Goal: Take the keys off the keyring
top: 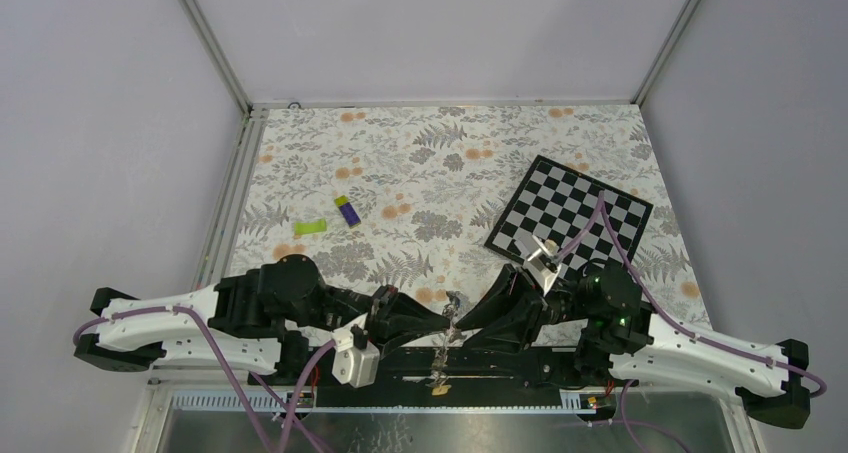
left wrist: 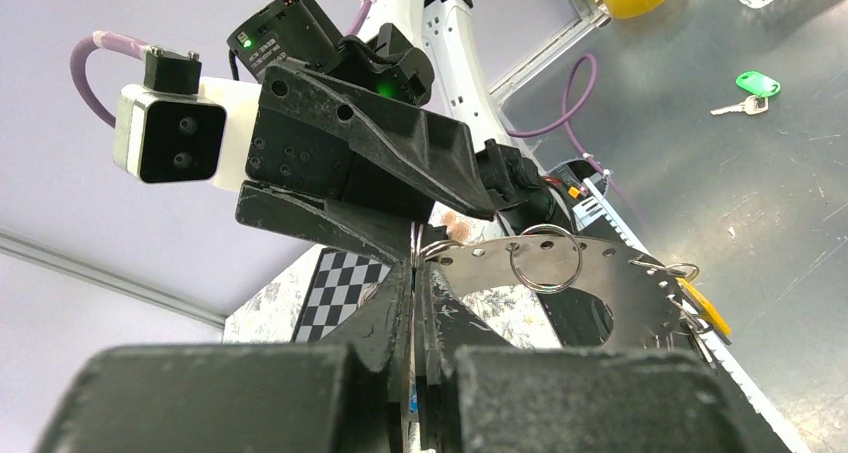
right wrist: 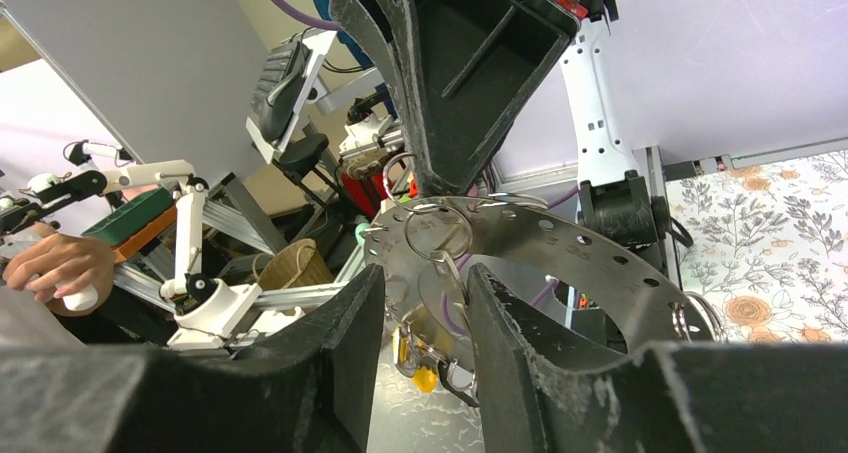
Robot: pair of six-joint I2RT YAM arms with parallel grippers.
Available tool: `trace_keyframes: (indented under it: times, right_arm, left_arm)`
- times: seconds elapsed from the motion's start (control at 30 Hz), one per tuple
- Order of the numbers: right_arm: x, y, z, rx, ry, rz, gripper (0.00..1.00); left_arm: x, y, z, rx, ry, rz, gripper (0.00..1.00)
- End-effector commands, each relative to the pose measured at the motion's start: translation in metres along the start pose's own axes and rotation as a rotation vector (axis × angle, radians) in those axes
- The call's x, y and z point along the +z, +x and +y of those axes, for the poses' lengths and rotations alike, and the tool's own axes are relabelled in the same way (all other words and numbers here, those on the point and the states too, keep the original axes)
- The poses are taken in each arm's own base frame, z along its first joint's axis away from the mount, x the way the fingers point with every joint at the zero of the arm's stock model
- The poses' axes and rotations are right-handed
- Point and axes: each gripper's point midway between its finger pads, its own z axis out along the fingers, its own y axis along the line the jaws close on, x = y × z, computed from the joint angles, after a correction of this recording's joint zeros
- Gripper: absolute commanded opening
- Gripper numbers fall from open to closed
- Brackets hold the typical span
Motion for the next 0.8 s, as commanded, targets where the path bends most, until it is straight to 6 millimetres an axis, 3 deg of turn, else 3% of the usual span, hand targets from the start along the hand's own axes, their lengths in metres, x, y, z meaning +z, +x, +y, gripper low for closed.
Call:
trace_keyframes:
  times: [0.0,0.3,0.77]
  right_arm:
    - [-0.002,-0.012,0.017,-0.026,-0.065,-0.038,0.43]
    - [0.000,-0.011,0.017,-0.013,-0.071,-0.031,0.40]
    - [0.004,-0.006,0.002,0.009,-0.015,-0.031,0.41]
  left_arm:
    - [-0.002,-0.028,0.023,0.043,-0.073,-0.080,0.00]
    - [0.000,-0.025,0.023,0.041,-0.073,-0.070,0.00]
    - [0.003,-0.022,0.020,0.033,-0.063,-0.069,0.00]
